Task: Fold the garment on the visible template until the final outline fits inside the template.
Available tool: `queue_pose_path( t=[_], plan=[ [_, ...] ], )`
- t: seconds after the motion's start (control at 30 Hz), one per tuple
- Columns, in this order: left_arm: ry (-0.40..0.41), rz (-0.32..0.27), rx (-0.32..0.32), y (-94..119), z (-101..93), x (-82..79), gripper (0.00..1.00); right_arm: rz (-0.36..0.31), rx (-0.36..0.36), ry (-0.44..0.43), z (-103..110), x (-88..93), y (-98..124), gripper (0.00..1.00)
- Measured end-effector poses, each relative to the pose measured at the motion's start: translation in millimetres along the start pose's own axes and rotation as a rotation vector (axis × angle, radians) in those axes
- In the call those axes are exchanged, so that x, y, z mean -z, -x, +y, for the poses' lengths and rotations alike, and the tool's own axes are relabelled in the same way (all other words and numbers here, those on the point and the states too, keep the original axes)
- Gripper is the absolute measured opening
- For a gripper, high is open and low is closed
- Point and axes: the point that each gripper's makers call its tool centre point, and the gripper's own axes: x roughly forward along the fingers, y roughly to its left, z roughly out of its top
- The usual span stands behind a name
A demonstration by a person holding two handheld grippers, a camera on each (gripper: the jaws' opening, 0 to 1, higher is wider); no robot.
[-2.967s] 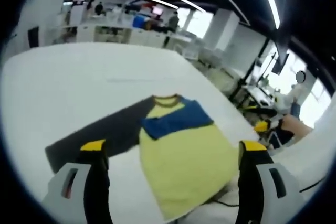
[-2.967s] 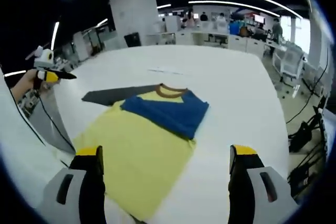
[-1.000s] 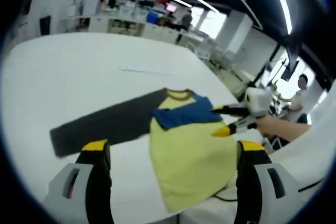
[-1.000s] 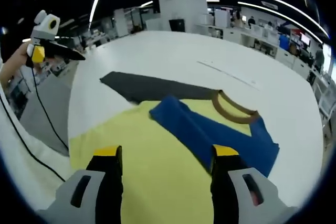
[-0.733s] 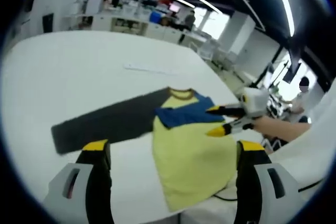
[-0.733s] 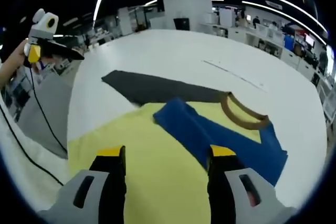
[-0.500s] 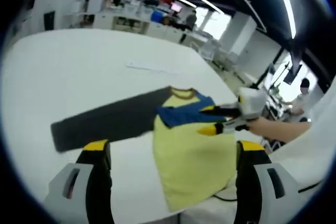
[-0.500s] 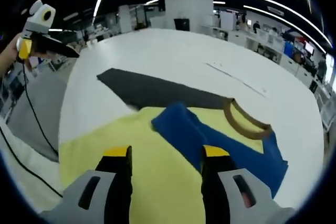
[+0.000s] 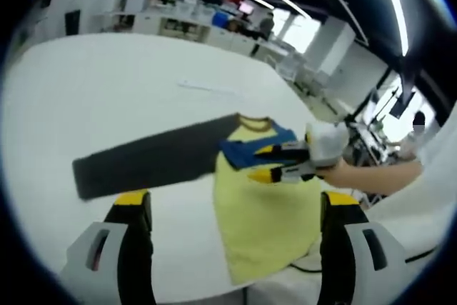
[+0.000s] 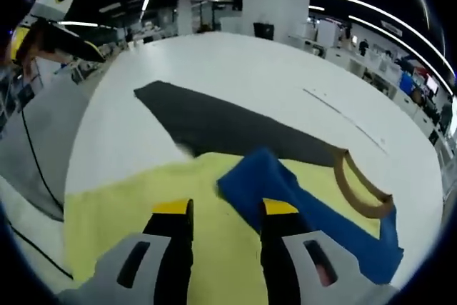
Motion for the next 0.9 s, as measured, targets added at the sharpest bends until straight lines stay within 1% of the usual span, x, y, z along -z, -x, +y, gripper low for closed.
queue_pose_path(
  t=[0.17, 0.23, 0.37, 0.53, 0.73, 0.8, 0.83, 0.9],
  plan=[
    [-0.007, 0.003, -0.007, 0, 1.5, -4.2, 0.95, 0.004, 0.018, 0.0, -2, 2.0, -15, 0.28],
    [-0.006, 0.003, -0.009, 0, 3.5, -5.1, 0.95, 0.003, 0.031, 0.012, -3, 0.4, -17, 0.25],
    [0.0, 0.007, -0.019, 0, 7.5, -3.9, 0.94, 0.01, 0.055, 0.039, -7, 0.2, -19, 0.16],
    [0.011, 0.008, -0.021, -2, 9.0, -2.3, 0.94, 0.02, 0.047, 0.043, -6, 0.7, -23, 0.16],
    [0.012, 0.006, -0.022, -2, 10.8, -3.8, 0.94, 0.025, 0.042, 0.069, -2, -0.4, -27, 0.12],
    [0.01, 0.008, -0.025, -2, 11.4, -4.0, 0.94, 0.026, 0.045, 0.065, -3, -0.5, -28, 0.09],
    [0.009, 0.009, -0.027, -2, 11.6, -4.0, 0.94, 0.023, 0.047, 0.063, -4, -1.2, -28, 0.06],
    [0.008, 0.01, -0.028, -2, 11.7, -3.9, 0.94, 0.022, 0.053, 0.067, -6, -2.2, -28, 0.04]
  ],
)
